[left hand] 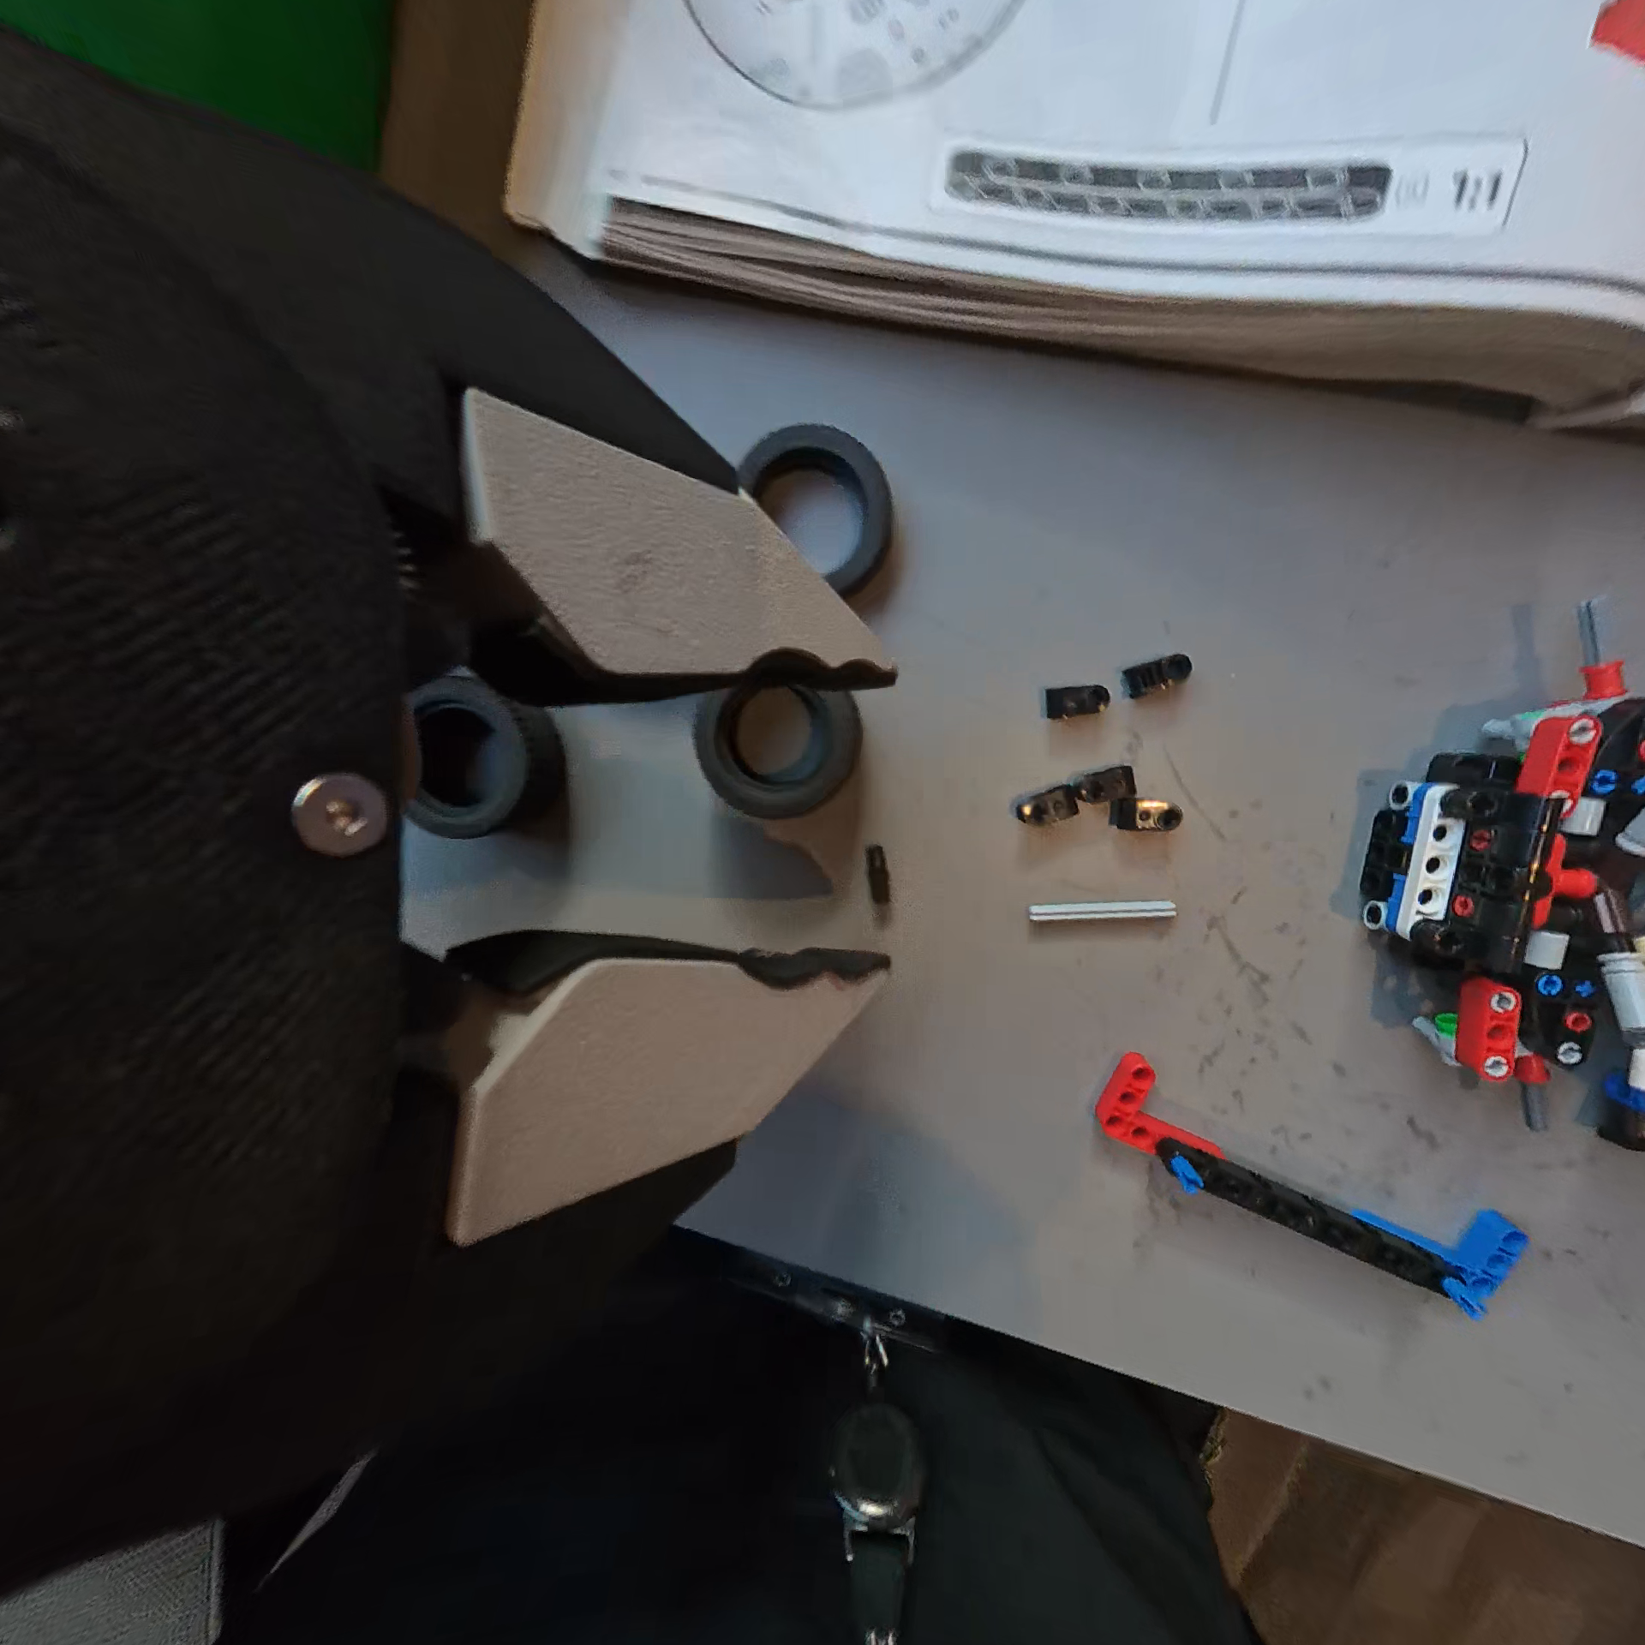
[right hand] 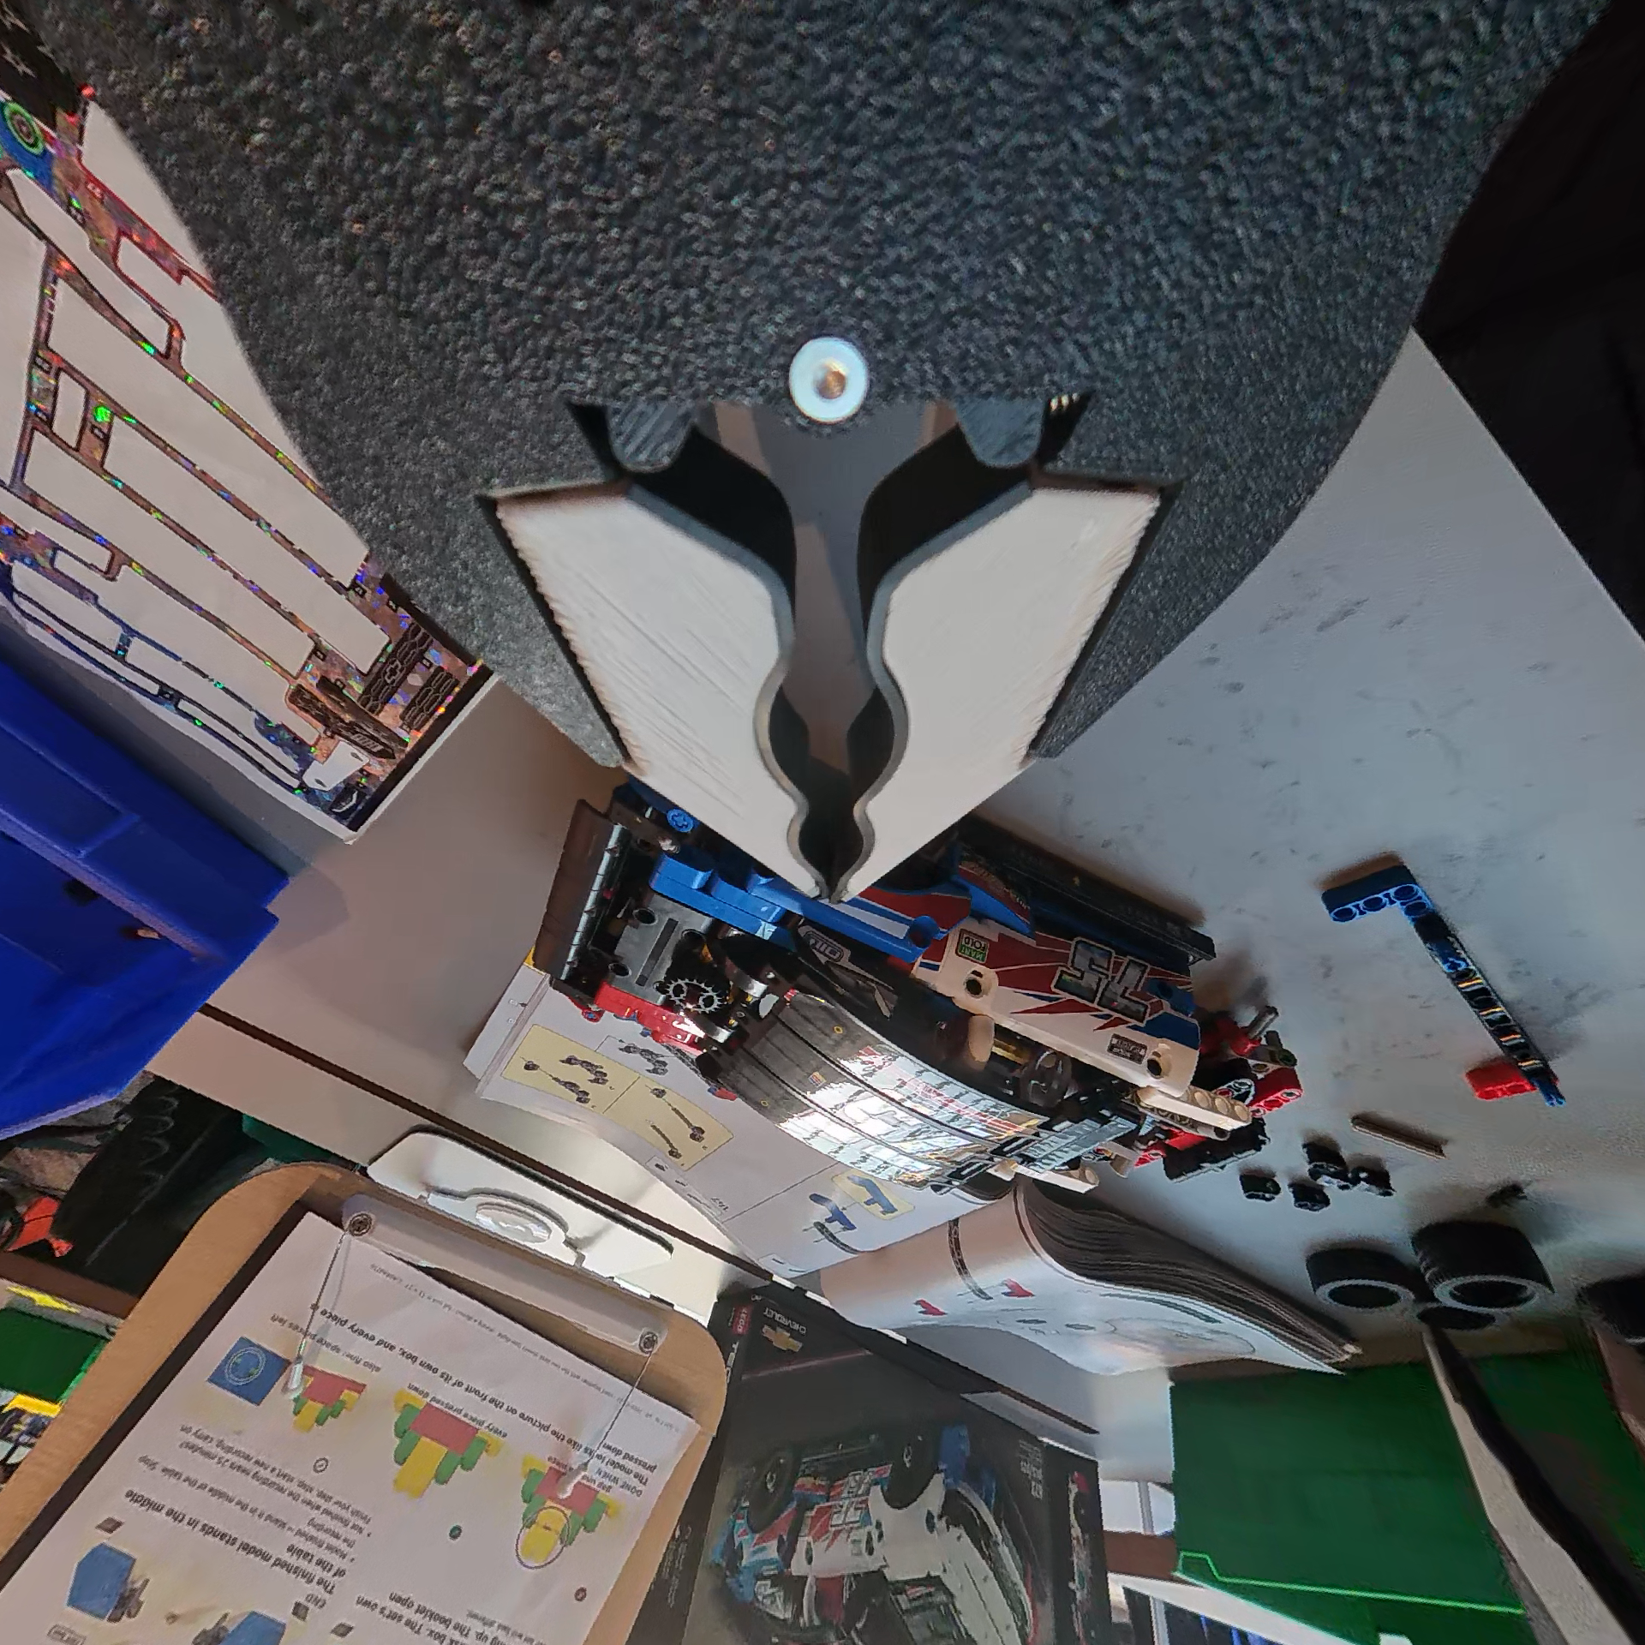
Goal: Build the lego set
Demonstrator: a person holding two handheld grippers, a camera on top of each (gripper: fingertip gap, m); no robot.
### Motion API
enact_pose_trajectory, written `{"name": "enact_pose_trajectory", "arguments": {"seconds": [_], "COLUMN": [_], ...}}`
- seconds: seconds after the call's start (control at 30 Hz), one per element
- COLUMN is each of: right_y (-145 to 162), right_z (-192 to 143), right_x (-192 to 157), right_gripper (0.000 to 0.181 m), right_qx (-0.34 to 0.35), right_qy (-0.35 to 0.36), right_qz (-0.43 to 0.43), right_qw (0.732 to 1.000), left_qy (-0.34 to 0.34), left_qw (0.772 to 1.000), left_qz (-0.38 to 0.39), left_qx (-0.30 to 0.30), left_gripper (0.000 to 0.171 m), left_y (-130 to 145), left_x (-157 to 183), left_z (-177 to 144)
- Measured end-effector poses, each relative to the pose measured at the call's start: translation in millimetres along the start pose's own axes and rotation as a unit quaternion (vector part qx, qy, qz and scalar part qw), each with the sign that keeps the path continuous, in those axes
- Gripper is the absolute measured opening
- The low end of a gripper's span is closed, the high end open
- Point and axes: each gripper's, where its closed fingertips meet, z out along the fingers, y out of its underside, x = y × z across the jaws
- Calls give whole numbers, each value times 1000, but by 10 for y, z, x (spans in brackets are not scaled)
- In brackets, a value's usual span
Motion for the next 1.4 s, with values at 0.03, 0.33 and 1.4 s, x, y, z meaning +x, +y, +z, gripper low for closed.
{"name": "enact_pose_trajectory", "arguments": {"seconds": [0.03,0.33,1.4], "right_y": [3,20,243], "right_z": [-1,78,255], "right_x": [1,105,311], "right_gripper": [0,0,0], "right_qx": [-1,-6,-85], "right_qy": [0,5,55], "right_qz": [1,25,43], "right_qw": [1000,1000,994], "left_qy": [-11,-248,-140], "left_qw": [1000,940,942], "left_qz": [-6,-232,-295], "left_qx": [7,40,-80], "left_gripper": [56,44,10], "left_y": [31,959,1873], "left_x": [-27,-1126,-1850], "left_z": [-112,-1568,-940]}}
